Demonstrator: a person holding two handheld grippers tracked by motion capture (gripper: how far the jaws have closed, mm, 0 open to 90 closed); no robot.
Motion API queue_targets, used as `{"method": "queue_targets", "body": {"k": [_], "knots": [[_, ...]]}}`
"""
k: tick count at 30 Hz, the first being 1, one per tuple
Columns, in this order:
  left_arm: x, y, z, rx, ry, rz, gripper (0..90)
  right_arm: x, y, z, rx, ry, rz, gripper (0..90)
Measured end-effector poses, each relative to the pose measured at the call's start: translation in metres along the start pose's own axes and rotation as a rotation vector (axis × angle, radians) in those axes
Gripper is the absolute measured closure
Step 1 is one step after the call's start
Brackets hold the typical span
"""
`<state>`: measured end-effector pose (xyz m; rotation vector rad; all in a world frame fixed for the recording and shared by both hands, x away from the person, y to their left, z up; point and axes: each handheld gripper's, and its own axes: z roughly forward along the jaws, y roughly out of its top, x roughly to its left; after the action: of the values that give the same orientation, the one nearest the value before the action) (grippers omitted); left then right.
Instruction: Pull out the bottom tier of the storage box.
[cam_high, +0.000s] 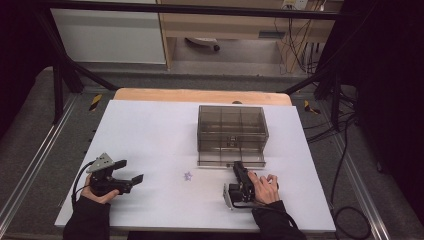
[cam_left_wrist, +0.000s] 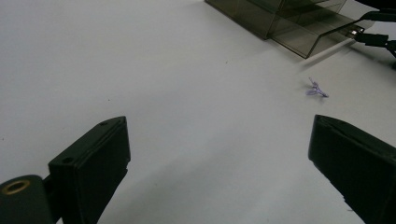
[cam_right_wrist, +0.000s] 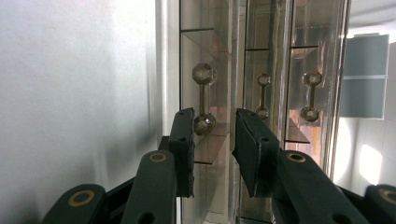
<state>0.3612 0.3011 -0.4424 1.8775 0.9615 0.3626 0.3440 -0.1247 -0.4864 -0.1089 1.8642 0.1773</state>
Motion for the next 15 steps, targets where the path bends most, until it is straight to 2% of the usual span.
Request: {"method": "queue_targets", "body": {"k": [8, 15], "knots": [[-0.0003, 0.0001, -0.0001, -0.001, -0.002, 0.000, 4.9, -0.0001, 0.0011, -0.0028, -0.007, 0.001, -0.014, 69.3], [-0.0002, 0.0000, 0.0001, 0.001, 0.000, 0.001, 4.9, 0.0007, 0.0013, -0.0051, -0.011, 0.003, -0.007, 69.2]]}}
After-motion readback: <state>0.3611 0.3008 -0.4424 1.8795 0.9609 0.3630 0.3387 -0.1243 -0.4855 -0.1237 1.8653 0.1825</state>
